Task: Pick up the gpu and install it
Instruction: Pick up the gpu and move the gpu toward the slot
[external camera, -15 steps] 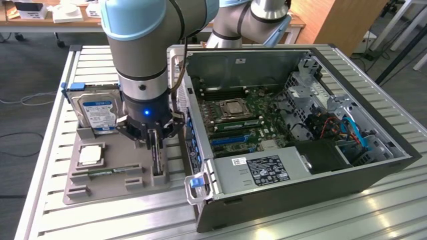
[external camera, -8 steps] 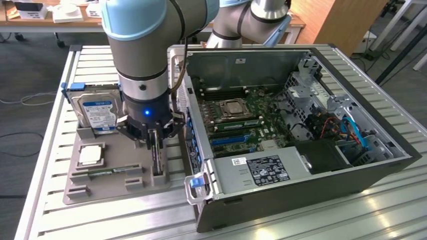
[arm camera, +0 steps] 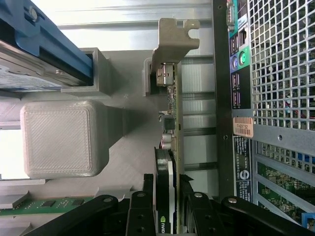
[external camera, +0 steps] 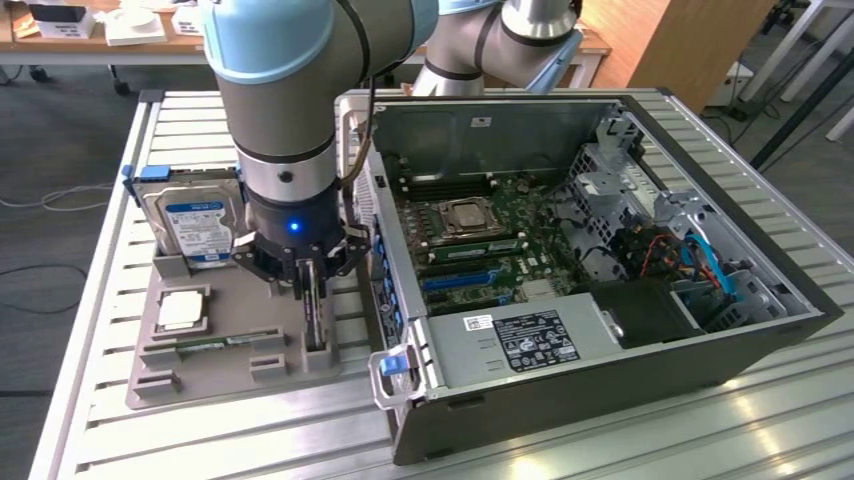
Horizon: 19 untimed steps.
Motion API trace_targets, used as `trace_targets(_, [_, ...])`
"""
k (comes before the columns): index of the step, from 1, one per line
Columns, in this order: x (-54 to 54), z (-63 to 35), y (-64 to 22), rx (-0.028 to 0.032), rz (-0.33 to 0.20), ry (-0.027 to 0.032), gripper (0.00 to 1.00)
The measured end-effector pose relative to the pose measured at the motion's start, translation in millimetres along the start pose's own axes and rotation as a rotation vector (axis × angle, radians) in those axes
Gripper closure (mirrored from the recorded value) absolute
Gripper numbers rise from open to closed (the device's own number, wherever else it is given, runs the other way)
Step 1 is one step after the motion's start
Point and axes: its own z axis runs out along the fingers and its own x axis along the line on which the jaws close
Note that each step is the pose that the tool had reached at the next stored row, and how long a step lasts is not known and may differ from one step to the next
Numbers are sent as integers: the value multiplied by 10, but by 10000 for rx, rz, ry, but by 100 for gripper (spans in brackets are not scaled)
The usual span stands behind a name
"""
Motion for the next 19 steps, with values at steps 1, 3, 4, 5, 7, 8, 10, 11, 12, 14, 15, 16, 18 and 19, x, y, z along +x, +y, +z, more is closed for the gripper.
trace_targets(1, [0,0,0,0,0,0,67])
trace_targets(3, [0,0,0,0,0,0,67])
trace_targets(4, [0,1,0,0,0,0,67])
trace_targets(5, [0,1,0,0,-1,0,67])
trace_targets(7, [0,1,0,0,-1,0,67])
trace_targets(8, [0,1,0,0,0,0,67])
trace_targets(10, [0,2,0,0,-1,1,68])
trace_targets(11, [0,2,0,1,-1,1,73])
trace_targets(12, [0,2,0,1,0,1,73])
trace_targets(14, [0,2,0,1,0,0,73])
trace_targets(15, [0,2,0,1,0,0,73])
trace_targets(16, [0,3,0,1,0,0,73])
trace_targets(18, [0,3,0,1,0,0,73])
trace_targets(19, [0,3,0,1,0,1,73])
